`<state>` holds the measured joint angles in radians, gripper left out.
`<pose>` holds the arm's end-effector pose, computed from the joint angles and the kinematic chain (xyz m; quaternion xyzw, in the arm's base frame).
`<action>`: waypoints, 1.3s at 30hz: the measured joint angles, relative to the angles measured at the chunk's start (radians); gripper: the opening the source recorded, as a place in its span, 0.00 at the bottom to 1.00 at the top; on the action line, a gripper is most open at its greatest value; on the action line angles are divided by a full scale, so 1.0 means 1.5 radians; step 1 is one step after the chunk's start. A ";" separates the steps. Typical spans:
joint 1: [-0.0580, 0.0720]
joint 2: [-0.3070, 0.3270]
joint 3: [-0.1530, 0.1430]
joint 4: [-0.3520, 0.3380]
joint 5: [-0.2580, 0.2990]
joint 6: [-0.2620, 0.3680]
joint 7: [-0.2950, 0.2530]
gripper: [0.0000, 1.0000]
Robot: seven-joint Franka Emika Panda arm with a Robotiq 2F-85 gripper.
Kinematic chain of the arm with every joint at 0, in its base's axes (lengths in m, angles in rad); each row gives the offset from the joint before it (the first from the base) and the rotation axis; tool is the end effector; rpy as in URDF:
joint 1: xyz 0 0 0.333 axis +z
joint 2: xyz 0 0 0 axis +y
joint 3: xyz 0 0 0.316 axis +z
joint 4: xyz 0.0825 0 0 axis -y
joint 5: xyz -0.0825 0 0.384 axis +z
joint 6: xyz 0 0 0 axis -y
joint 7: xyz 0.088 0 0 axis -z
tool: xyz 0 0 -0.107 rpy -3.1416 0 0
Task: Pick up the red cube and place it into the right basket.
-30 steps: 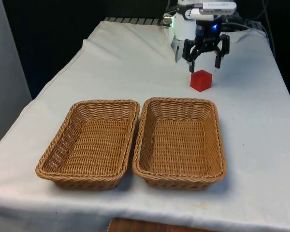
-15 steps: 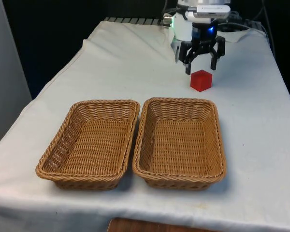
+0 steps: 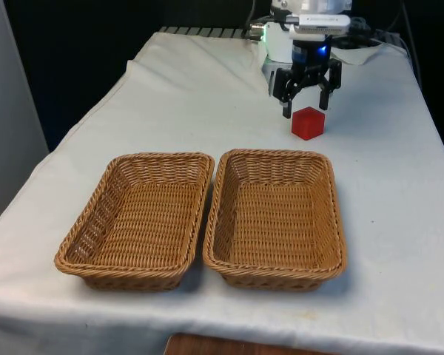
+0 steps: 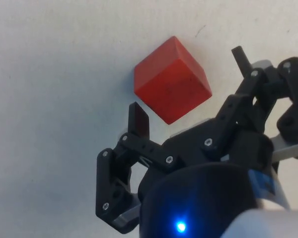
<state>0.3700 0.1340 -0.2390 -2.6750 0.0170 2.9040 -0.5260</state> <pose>0.4225 0.0514 0.2027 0.9473 0.3162 0.0459 0.0228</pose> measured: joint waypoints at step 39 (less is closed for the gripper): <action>0.000 0.059 0.011 0.011 0.000 0.027 -0.014 1.00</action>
<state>0.3700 0.2220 -0.2230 -2.6590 0.0170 2.9440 -0.5470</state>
